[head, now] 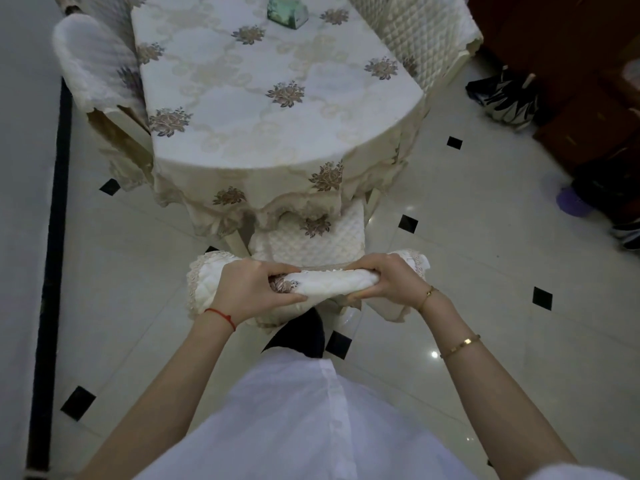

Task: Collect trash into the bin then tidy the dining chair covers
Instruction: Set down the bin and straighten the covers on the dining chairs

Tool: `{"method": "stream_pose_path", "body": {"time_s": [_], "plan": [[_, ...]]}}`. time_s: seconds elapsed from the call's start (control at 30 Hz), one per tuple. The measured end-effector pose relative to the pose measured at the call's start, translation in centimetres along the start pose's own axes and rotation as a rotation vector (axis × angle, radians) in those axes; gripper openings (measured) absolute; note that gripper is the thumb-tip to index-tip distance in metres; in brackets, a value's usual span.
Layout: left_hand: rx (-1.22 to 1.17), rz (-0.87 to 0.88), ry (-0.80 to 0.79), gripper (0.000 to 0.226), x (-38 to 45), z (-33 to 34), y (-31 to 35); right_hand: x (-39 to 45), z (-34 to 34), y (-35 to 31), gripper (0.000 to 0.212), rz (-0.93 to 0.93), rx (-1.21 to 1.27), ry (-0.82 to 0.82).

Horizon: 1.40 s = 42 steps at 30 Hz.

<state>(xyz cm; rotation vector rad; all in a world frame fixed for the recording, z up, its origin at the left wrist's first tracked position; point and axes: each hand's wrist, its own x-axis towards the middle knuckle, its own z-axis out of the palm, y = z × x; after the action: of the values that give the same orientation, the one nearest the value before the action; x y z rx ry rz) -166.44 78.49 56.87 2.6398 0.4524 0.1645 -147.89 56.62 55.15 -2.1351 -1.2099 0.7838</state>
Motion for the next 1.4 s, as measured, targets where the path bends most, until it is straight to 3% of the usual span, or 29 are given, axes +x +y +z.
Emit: {"method": "stream_pose_path", "body": {"time_s": [0.43,0.6,0.93,1.4], "plan": [[-0.109,0.031,-0.145,0.059,2.6,1.7,-1.0,1.7,-2.3,3.6,0.048,-0.124,-0.017,0.035],[-0.082,0.015,-0.093,0.052,2.6,2.1,-1.5,1.9,-2.4,4.0,0.049,-0.193,-0.036,0.029],[-0.031,-0.039,-0.041,0.048,2.5,2.3,-0.8,0.8,-1.2,4.1,0.047,-0.269,-0.136,0.173],[0.023,-0.139,0.098,0.054,-0.8,4.4,3.0,-0.3,-2.8,5.3,0.044,-0.351,-0.111,0.105]]}}
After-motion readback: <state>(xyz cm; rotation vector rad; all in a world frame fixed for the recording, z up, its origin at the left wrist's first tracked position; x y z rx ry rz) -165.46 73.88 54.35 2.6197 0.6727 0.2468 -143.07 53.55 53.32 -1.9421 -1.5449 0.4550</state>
